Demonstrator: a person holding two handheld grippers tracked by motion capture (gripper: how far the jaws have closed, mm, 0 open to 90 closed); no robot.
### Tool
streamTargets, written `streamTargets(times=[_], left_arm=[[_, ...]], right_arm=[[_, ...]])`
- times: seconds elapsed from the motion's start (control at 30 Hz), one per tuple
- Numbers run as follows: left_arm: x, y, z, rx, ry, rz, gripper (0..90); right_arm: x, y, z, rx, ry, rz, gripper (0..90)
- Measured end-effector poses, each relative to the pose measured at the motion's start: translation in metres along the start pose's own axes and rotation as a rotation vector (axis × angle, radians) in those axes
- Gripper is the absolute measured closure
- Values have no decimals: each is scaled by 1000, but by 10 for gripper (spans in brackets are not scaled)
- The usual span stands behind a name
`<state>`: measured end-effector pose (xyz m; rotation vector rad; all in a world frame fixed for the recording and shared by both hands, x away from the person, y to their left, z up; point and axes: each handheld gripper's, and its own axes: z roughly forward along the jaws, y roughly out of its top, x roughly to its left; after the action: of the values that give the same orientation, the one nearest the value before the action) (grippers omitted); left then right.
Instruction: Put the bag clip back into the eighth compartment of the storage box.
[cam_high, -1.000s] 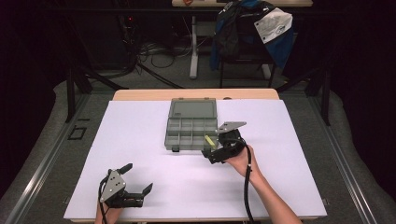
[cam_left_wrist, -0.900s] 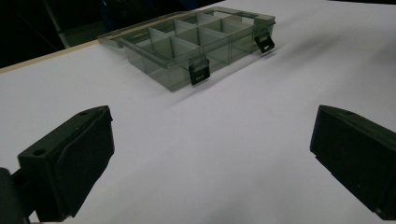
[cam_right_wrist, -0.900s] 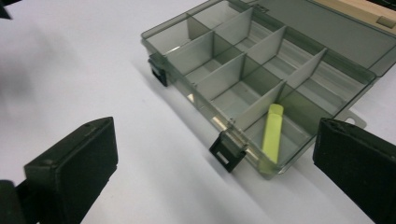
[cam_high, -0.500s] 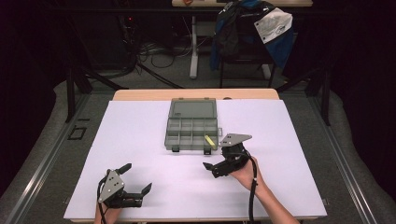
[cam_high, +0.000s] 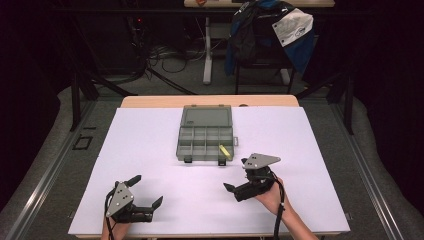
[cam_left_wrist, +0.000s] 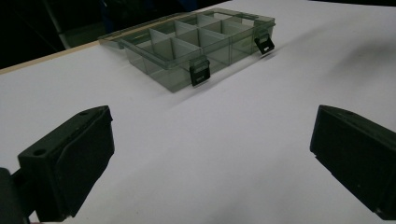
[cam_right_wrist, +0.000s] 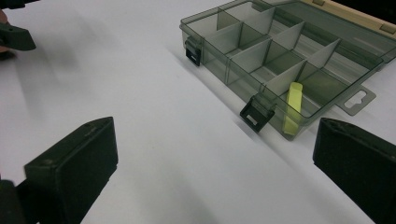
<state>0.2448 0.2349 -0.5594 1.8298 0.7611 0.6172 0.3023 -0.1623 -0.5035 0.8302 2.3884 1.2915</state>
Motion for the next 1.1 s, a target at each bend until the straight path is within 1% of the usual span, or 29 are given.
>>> streamTargets(times=[0.13,0.2,0.43,0.53,0.6,0.73,0.77,0.93,1.0,1.03,1.1], left_arm=[[0,0,0,1,0,0,0],[0,0,0,3,2,2,0],[0,0,0,4,1,0,0],[0,0,1,4,-1,-1,0],[0,0,1,4,-1,-1,0],[0,0,1,5,-1,-2,0],[0,0,1,5,-1,-3,0],[0,0,2,7,-3,-1,0],[-1,0,3,10,-5,0,0],[-1,0,3,8,-7,1,0],[-1,0,3,8,-7,1,0]], right_arm=[[2,-4,-5,-13,2,-11,0],[3,-7,-9,-25,-6,-22,0],[3,-13,-16,-59,-5,-22,0],[3,-18,-21,-76,-8,-27,0],[3,-22,-24,-98,-7,-33,0],[4,-27,-28,-112,-13,-45,0],[4,-30,-30,-119,-16,-54,0],[4,-38,-34,-133,-26,-59,0],[5,-42,-36,-134,-22,-67,0],[4,-46,-37,-144,-10,-63,0],[4,-48,-38,-149,-7,-60,0]])
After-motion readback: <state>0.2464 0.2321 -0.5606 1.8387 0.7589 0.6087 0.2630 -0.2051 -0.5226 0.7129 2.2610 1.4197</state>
